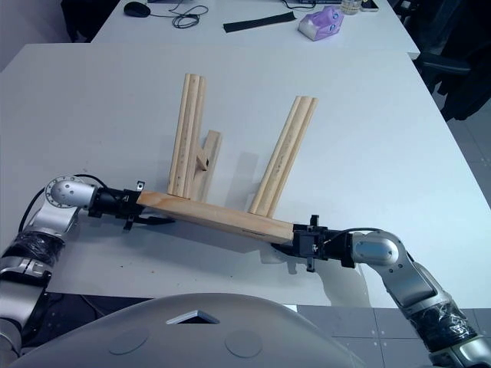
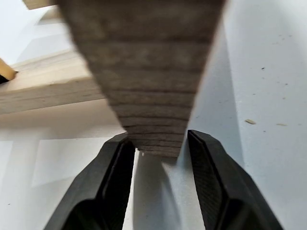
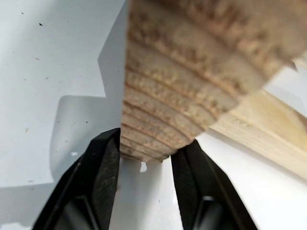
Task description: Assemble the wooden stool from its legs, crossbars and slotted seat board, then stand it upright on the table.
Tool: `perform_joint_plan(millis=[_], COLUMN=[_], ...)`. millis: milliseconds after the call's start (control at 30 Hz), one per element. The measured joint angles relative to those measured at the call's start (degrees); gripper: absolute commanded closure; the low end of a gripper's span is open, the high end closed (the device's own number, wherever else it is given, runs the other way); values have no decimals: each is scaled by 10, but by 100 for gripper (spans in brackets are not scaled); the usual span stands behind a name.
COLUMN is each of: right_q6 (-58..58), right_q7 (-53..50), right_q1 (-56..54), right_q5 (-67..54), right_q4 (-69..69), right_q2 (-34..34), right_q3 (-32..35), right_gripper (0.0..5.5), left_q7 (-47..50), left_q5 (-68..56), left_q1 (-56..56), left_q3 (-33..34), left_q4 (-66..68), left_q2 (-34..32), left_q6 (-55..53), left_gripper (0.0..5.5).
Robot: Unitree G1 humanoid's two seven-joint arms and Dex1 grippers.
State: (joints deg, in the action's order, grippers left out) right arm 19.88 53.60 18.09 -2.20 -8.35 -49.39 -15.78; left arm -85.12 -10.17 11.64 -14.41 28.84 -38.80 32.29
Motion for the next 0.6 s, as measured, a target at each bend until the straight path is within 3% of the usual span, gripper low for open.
perform_joint_plan(millis=[200,433,600], right_q6=[1,-5,-85], right_q7=[-2,-6,-3], right_q1=[0,5,59], right_q5=[0,2,-39], right_q4=[-1,-13,-75], right_q2=[-2,-2,-16], right_q3=[-1,1,28], right_gripper=[378,378,378], left_q7=[-10,-19,-31], left_q5=[0,-4,-47], left_q1=[-1,-8,-65], left_q3=[-1,-1,9], left_q4=[-1,-16,-131], left_q2=[-2,-7,-41], left_q6=[6,-5,-81], left_gripper=[422,422,422])
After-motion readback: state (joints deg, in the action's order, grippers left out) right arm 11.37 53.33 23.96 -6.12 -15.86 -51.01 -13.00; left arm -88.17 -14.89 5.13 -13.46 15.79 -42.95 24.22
